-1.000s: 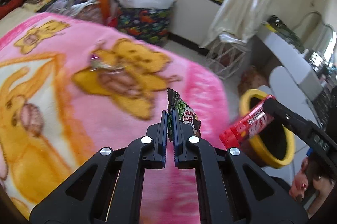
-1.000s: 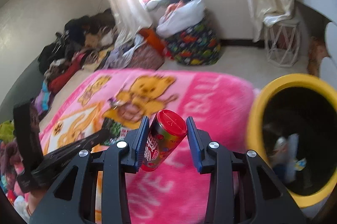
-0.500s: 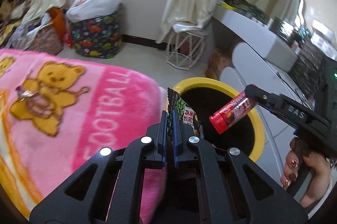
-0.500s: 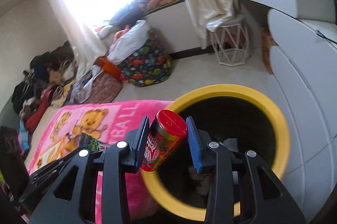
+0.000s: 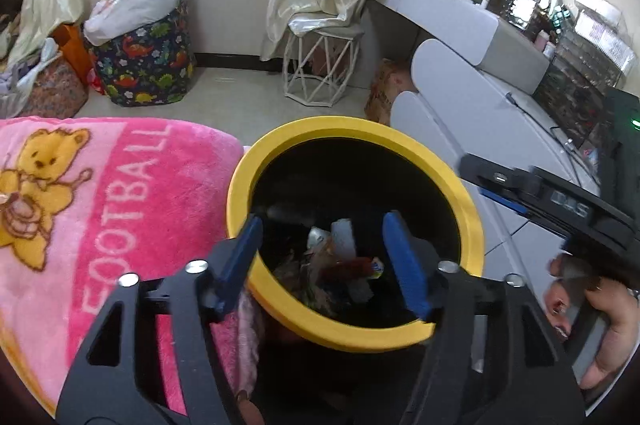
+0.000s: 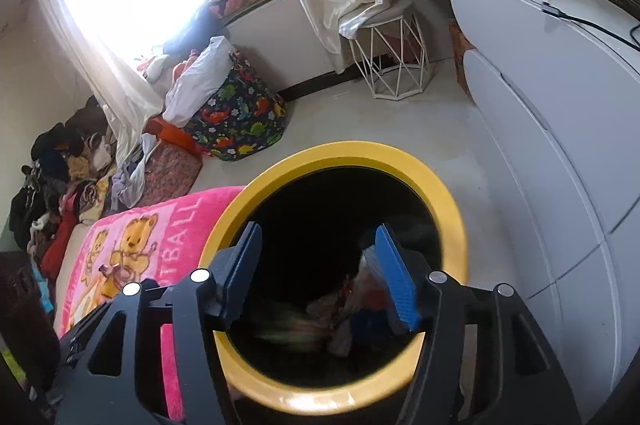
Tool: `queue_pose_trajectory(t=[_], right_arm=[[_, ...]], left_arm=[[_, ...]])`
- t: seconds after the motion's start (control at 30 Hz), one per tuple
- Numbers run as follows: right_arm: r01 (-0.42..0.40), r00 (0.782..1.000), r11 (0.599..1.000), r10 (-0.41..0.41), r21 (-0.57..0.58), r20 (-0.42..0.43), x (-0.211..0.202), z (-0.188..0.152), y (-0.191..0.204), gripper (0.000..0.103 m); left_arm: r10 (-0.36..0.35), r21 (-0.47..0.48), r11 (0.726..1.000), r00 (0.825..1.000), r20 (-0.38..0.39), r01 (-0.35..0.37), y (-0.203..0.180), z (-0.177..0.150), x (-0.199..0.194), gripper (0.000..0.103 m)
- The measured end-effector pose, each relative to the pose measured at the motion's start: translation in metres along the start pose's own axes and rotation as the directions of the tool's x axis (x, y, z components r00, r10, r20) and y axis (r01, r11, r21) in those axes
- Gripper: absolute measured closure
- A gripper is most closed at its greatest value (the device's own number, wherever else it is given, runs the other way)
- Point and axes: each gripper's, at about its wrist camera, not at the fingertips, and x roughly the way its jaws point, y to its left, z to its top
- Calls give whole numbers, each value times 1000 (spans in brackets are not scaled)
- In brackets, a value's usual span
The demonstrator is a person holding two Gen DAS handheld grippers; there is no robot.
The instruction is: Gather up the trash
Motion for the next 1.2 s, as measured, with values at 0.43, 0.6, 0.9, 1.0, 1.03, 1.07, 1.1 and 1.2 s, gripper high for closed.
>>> queue_pose_trajectory(t=[0.43, 0.6, 0.9, 1.0, 1.03, 1.07, 1.1, 1.2], right_arm=[[32, 975, 968, 25, -248, 222, -77, -55, 41, 6], [80, 933, 925, 62, -372, 354, -107, -82, 68, 6], [110, 887, 877, 126, -468, 443, -133, -124, 87, 6], [111, 890, 872, 126, -477, 438, -132, -126, 89, 6], [109, 892, 871, 127, -479, 435, -132, -126, 89, 6], [109, 893, 871, 126, -480, 432, -132, -126, 89, 6], [111, 893, 871, 124, -479, 433, -131, -126, 89, 6], [110, 895, 873, 121, -475, 430, -131, -126, 89, 6]], left_arm=[[197, -130, 974, 978, 64, -188, 28, -46, -67, 11], [316, -158, 942, 941, 120, -296, 33, -70, -105, 11], [387, -199, 916, 896, 217, -347, 29, -96, -151, 11], [393, -207, 914, 890, 230, -350, 28, -101, -157, 11], [396, -208, 912, 888, 234, -352, 28, -101, -158, 11], [394, -207, 913, 889, 235, -350, 28, -102, -159, 11], [395, -207, 913, 887, 238, -351, 27, -103, -159, 11], [403, -197, 912, 880, 250, -361, 24, -102, -162, 11]])
